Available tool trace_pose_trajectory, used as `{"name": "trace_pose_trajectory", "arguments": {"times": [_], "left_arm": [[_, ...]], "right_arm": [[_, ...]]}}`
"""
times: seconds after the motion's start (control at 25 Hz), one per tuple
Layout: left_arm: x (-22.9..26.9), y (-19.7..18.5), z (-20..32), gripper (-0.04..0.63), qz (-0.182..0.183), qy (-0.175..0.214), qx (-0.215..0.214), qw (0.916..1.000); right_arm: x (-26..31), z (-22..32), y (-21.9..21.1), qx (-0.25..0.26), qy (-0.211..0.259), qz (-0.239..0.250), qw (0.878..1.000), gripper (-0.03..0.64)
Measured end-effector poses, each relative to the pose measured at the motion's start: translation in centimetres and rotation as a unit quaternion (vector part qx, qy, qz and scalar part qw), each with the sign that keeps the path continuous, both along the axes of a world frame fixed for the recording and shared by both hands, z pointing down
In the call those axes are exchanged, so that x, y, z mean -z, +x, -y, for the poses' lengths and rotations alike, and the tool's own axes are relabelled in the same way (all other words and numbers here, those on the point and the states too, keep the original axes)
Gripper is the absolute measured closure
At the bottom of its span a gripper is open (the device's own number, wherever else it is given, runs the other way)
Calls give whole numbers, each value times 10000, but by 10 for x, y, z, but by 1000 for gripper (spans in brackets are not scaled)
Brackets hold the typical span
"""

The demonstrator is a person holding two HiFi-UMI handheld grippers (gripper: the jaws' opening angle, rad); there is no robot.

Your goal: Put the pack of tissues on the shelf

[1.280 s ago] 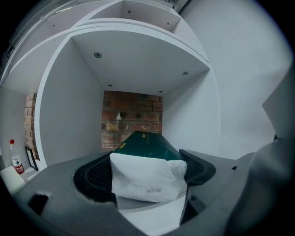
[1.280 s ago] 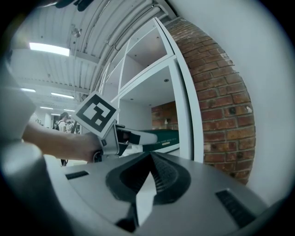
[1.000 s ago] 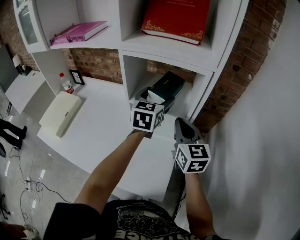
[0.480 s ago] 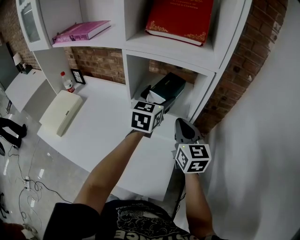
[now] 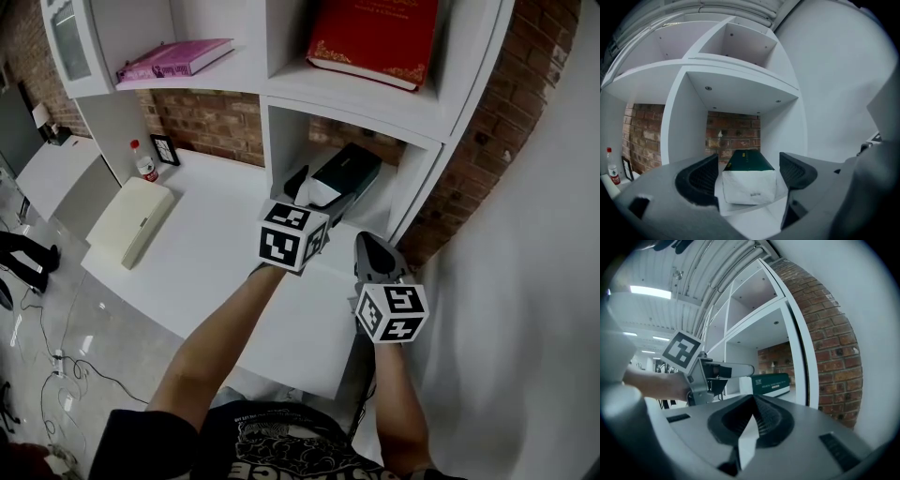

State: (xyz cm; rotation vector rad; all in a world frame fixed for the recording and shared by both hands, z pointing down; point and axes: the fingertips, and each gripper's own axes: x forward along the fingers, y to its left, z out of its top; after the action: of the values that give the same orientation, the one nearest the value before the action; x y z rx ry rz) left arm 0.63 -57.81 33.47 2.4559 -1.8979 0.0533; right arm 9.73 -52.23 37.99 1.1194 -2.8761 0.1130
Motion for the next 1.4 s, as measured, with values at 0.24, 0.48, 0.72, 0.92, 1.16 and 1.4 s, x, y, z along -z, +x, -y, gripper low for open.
{"name": "trace_pose_trajectory", "arguments": {"times": [0.24, 0.48, 0.72, 0.92, 1.16, 1.4], "left_arm": [[-6, -11, -21, 232, 14, -89, -212, 9997], [-8, -31, -52, 284, 151, -100, -368, 9992], [-14, -50, -83, 342, 230, -173, -503, 9983], [-17, -64, -109, 380, 408, -182, -565, 9974], [-22, -78, -133, 432, 409, -159, -608, 9972], [-25, -87, -155, 492, 505, -272, -746, 9956]], "right_arm": [[5, -8, -10, -102, -25, 62, 9999, 614], [9, -25, -25, -241, -16, 31, 9997, 614], [18, -46, -36, -400, 29, 69, 9992, 614], [22, -63, -41, -561, 34, 83, 9984, 613], [24, -86, -44, -736, 82, 21, 9973, 613], [30, -105, -44, -880, 143, -69, 9960, 614]]}}
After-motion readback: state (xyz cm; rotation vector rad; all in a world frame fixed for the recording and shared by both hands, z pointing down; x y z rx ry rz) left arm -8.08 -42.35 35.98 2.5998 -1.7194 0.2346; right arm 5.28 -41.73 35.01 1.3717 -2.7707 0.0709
